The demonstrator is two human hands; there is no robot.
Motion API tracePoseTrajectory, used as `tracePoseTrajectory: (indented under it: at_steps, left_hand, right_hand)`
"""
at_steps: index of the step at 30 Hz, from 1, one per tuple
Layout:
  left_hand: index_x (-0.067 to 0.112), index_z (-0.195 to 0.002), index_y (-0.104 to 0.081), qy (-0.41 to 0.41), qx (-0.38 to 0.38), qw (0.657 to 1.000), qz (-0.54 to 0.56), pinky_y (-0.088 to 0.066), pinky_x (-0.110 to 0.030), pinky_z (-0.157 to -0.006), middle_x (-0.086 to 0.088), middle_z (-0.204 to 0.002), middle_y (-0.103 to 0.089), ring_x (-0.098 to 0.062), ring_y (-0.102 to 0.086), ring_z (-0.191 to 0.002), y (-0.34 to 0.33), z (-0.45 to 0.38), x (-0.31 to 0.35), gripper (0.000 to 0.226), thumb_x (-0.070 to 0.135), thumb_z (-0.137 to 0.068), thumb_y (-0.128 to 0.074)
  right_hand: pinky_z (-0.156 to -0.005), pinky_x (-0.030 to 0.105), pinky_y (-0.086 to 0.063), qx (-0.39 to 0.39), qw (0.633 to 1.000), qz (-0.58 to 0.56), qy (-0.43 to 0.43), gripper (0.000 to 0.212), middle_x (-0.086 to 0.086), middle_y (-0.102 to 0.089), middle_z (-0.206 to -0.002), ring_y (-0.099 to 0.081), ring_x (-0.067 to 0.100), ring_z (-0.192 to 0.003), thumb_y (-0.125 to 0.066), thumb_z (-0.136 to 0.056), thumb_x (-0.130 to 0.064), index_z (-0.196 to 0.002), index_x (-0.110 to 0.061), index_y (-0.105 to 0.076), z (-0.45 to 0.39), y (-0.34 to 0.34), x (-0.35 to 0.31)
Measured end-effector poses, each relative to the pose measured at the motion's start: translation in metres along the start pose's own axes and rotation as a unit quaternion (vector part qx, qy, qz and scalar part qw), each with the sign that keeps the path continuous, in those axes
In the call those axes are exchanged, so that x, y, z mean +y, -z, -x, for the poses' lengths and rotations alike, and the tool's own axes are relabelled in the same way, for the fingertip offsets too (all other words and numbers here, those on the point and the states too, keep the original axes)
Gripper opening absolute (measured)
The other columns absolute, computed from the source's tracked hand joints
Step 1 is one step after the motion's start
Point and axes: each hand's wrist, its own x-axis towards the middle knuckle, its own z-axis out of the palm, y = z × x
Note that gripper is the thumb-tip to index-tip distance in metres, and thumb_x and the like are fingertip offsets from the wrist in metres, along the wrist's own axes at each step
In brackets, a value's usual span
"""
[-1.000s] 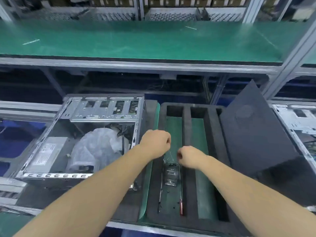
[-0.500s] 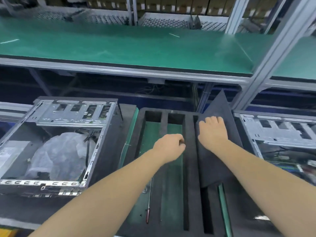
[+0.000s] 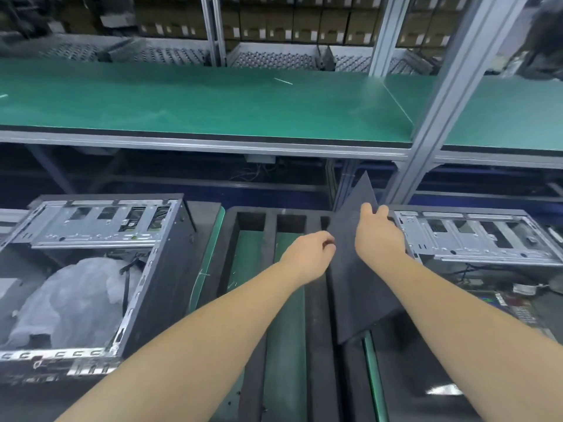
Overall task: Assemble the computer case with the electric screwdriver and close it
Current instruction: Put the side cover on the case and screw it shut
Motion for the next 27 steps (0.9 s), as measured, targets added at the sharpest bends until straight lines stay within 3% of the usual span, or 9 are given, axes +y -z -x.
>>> tracePoseTrajectory:
  at_steps: [2,5,9,12,15,18,21,24,27]
  left_hand:
    - [0.027,-0.14,-0.056,-0.006,-0.004,0.999,0.033,-0.049,-0.032,-0.098,0.006,-0.137,-0.062,-0.015,-0.059,-0.116,-0.006,-0.007,0.008,0.039,0.034,-0.106,-0.04]
    - [0.026,-0.144,-0.053,-0.004,-0.016,0.998,0.065,-0.046,-0.023,-0.09,0.006,-0.14,-0.06,-0.011,-0.058,-0.11,-0.019,-0.012,0.015,0.041,0.034,-0.106,-0.041]
    - [0.023,-0.144,-0.053,0.012,-0.026,0.997,0.074,-0.041,-0.021,-0.091,0.003,-0.141,-0.06,-0.013,-0.057,-0.116,-0.029,-0.011,0.013,0.042,0.035,-0.104,-0.045]
    - [0.021,-0.145,-0.052,0.043,-0.029,0.995,0.09,-0.041,-0.023,-0.092,0.002,-0.142,-0.059,-0.015,-0.057,-0.117,-0.032,-0.007,0.006,0.044,0.037,-0.104,-0.046]
    - [0.019,-0.142,-0.053,0.072,-0.014,0.992,0.106,-0.041,-0.025,-0.09,-0.001,-0.139,-0.06,-0.015,-0.056,-0.111,-0.025,-0.006,0.0,0.043,0.039,-0.105,-0.045]
    - [0.016,-0.143,-0.052,0.1,0.01,0.987,0.124,-0.038,-0.026,-0.091,-0.004,-0.14,-0.06,-0.021,-0.057,-0.12,-0.002,-0.007,-0.003,0.046,0.043,-0.106,-0.042]
    - [0.016,-0.144,-0.05,0.137,0.049,0.978,0.148,-0.037,-0.029,-0.094,-0.007,-0.142,-0.058,-0.026,-0.054,-0.127,0.035,-0.002,-0.011,0.053,0.049,-0.104,-0.04]
    - [0.012,-0.146,-0.047,0.173,0.086,0.969,0.154,-0.034,-0.031,-0.094,-0.013,-0.146,-0.053,-0.031,-0.05,-0.13,0.087,0.008,-0.03,0.06,0.053,-0.103,-0.037]
    - [0.003,-0.15,-0.038,0.221,0.126,0.959,0.124,-0.036,-0.04,-0.108,-0.019,-0.153,-0.045,-0.036,-0.045,-0.137,0.148,0.033,-0.064,0.071,0.057,-0.104,-0.031]
  right_hand:
    - [-0.066,0.038,-0.049,0.01,0.997,-0.065,-0.03,0.074,0.024,-0.052,-0.13,-0.066,0.038,-0.094,-0.06,-0.093,0.0,-0.155,-0.008,-0.019,-0.005,-0.002,0.003]
    - [-0.074,0.041,-0.043,0.019,0.975,-0.2,-0.099,0.044,0.022,-0.06,-0.113,-0.057,0.036,-0.089,-0.049,-0.1,-0.005,-0.143,-0.001,-0.036,-0.015,-0.003,0.011]
    - [-0.091,0.042,-0.051,-0.093,0.951,-0.249,-0.16,0.036,0.026,-0.061,-0.133,-0.06,0.042,-0.121,-0.052,-0.1,-0.003,-0.135,0.004,-0.052,-0.031,0.003,0.015]
    - [-0.085,0.04,-0.05,-0.127,0.955,-0.232,-0.134,0.033,0.027,-0.063,-0.13,-0.061,0.043,-0.121,-0.052,-0.1,-0.003,-0.13,0.006,-0.058,-0.032,0.011,0.003]
    - [-0.073,0.035,-0.044,-0.155,0.964,-0.197,-0.091,0.023,0.021,-0.063,-0.102,-0.06,0.038,-0.099,-0.05,-0.098,0.001,-0.118,0.005,-0.061,-0.033,0.036,-0.014]
    - [-0.07,0.034,-0.045,-0.121,0.967,-0.218,-0.048,0.009,0.018,-0.057,-0.099,-0.055,0.034,-0.09,-0.049,-0.098,0.0,-0.092,-0.001,-0.055,-0.036,0.087,-0.034]
    - [-0.079,0.036,-0.048,-0.05,0.956,-0.289,-0.02,0.02,0.016,-0.052,-0.102,-0.049,0.029,-0.092,-0.051,-0.097,-0.002,-0.079,-0.01,-0.048,-0.035,0.148,-0.051]
    - [-0.081,0.032,-0.042,-0.01,0.922,-0.386,-0.034,0.007,0.015,-0.051,-0.108,-0.049,0.024,-0.097,-0.051,-0.099,-0.005,-0.095,-0.009,-0.054,-0.033,0.198,-0.062]
    - [-0.089,0.037,-0.051,-0.002,0.853,-0.518,-0.063,0.029,0.021,-0.063,-0.127,-0.063,0.032,-0.112,-0.056,-0.1,-0.006,-0.126,0.007,-0.059,-0.023,0.215,-0.082]
